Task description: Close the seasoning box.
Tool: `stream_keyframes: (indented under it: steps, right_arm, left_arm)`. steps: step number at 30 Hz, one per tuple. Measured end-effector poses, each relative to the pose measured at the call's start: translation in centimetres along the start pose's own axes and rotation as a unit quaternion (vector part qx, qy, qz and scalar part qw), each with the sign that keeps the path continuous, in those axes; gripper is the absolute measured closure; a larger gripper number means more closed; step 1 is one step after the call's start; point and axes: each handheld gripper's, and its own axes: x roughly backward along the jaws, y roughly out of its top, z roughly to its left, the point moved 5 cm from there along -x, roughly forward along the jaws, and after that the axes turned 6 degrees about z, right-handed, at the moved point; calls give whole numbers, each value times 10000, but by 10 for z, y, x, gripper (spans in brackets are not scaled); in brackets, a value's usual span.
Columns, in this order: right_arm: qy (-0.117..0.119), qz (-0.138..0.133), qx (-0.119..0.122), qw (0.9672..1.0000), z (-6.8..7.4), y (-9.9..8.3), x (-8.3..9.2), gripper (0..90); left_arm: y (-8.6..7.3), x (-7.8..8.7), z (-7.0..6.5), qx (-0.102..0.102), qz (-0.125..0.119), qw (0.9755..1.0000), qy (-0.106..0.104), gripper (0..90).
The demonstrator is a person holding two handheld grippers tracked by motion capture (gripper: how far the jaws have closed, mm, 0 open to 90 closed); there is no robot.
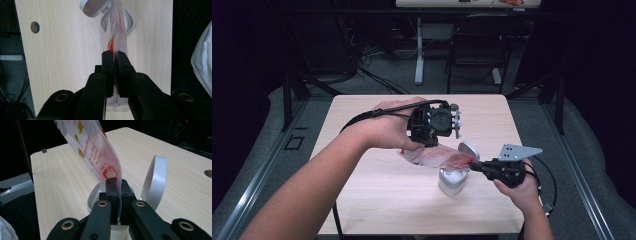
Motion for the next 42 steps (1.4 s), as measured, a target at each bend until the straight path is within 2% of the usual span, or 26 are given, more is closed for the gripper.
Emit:
stream_keyframes:
  steps: [13, 29, 42]
  right_arm:
    - [-7, 15, 12, 10000, 0, 0, 2, 895]
    - [-169, -40, 60, 9998, -3, 3, 14, 895]
    - [-110, -103, 98, 9998, 1, 7, 12, 898]
  left_arm:
    - [0, 0, 0, 8, -39, 10000, 14, 871]
    - [0, -2, 0, 27, -174, 9998, -3, 871]
    - [-14, -7, -2, 178, -308, 9993, -81, 871]
